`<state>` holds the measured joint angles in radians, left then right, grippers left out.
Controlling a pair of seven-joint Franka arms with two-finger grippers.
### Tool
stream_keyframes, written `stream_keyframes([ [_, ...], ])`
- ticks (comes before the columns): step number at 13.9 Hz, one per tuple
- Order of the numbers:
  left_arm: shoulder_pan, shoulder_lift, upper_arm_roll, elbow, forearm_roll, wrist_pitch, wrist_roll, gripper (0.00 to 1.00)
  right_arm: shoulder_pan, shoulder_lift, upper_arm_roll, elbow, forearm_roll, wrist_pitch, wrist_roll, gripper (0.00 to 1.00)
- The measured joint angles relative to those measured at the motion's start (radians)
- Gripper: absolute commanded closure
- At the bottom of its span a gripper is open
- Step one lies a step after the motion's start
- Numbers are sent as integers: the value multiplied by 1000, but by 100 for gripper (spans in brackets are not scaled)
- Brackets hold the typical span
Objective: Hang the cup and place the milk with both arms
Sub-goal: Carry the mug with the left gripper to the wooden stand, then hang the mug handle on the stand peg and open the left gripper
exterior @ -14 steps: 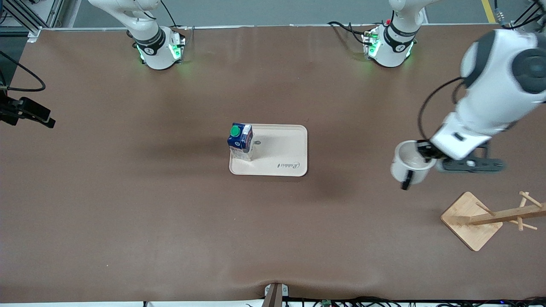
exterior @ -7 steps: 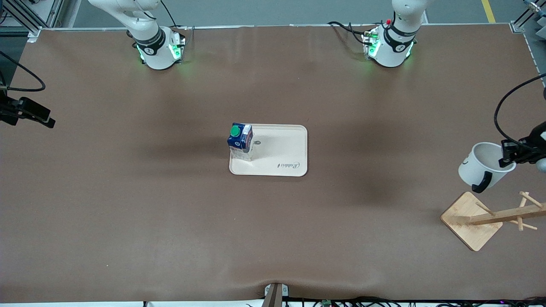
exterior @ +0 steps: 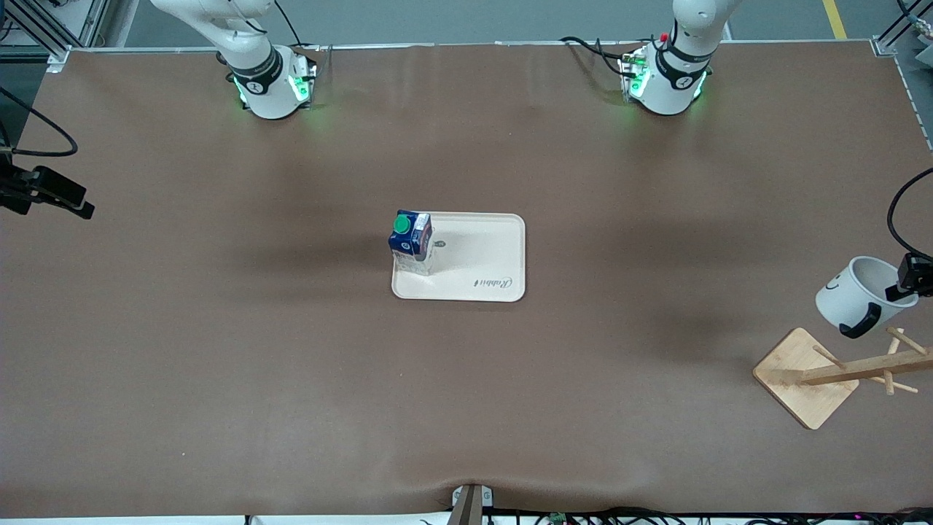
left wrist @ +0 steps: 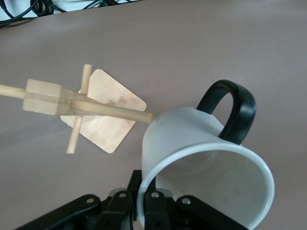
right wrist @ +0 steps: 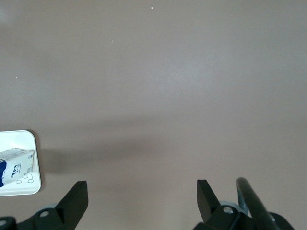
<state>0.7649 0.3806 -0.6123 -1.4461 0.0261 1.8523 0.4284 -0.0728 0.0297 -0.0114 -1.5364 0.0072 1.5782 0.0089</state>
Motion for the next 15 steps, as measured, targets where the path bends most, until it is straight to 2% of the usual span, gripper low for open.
stream_keyframes([
  [7,59,56,1,7,-101,16,19,100,0,0,1,0,0,0,0,0],
  [15,124,106,0,9,-106,41,124,100,0,0,1,0,0,0,0,0],
])
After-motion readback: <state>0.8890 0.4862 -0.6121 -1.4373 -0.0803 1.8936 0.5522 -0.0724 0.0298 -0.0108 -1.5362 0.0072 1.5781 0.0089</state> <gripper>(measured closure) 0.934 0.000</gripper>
